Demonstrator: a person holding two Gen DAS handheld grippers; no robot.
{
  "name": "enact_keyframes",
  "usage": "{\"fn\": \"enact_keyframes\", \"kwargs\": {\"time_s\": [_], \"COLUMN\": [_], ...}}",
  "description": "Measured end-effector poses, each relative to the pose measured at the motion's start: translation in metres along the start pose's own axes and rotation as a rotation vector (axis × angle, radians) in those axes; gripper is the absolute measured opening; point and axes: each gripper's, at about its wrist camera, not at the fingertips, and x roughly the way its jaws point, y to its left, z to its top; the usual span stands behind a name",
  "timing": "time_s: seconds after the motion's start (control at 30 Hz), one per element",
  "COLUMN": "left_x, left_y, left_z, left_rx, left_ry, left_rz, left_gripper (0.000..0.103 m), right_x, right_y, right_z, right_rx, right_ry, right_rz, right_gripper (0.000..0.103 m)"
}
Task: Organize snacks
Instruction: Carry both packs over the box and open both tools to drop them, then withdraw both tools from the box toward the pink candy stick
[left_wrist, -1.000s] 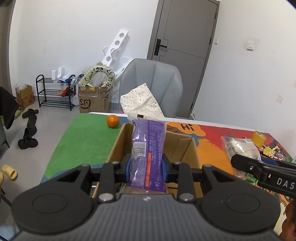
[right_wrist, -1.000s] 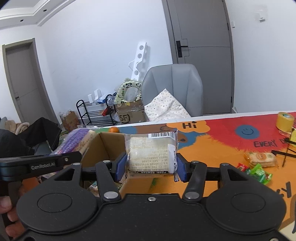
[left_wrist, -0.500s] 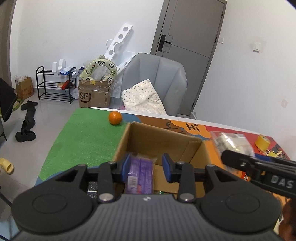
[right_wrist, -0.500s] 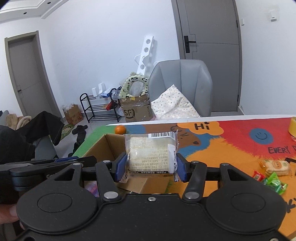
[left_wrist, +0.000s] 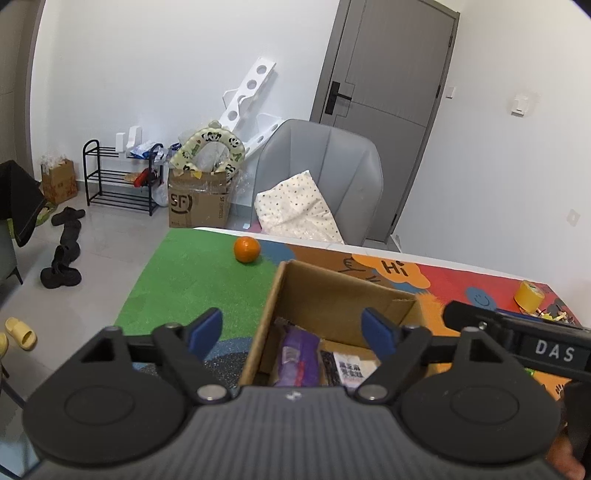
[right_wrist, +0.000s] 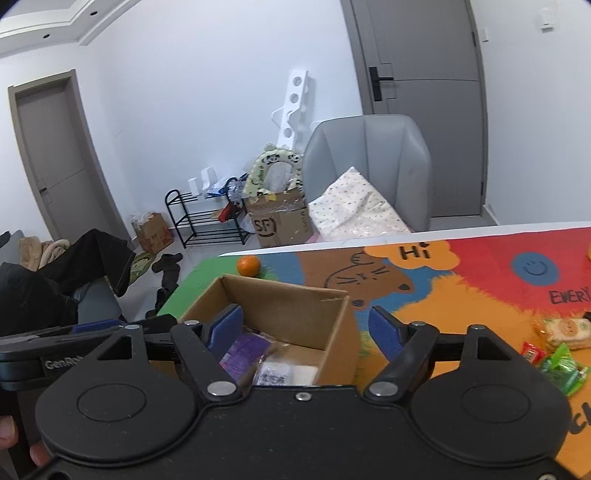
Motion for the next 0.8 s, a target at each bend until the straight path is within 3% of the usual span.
{"fn": "enact_keyframes", "kwargs": {"time_s": [0.47, 0.8], "left_x": [-0.011, -0.018], "left_y": [-0.043, -0.068], "left_z": [-0.016, -0.035], "left_rx": [0.064, 0.084], "left_ry": [0.006, 0.059], "left_rz": [-0.047, -0.068], "left_gripper": [0.095, 0.095], "right_x": [-0.038, -0.063], "right_y": [-0.043, -0.072], "right_z": [-0.020, -0.039], "right_rx": [0.038, 0.076], "right_ry": [-0.004, 0.037], "right_rz": [-0.065, -0.083], "right_gripper": [0.099, 0.103]}}
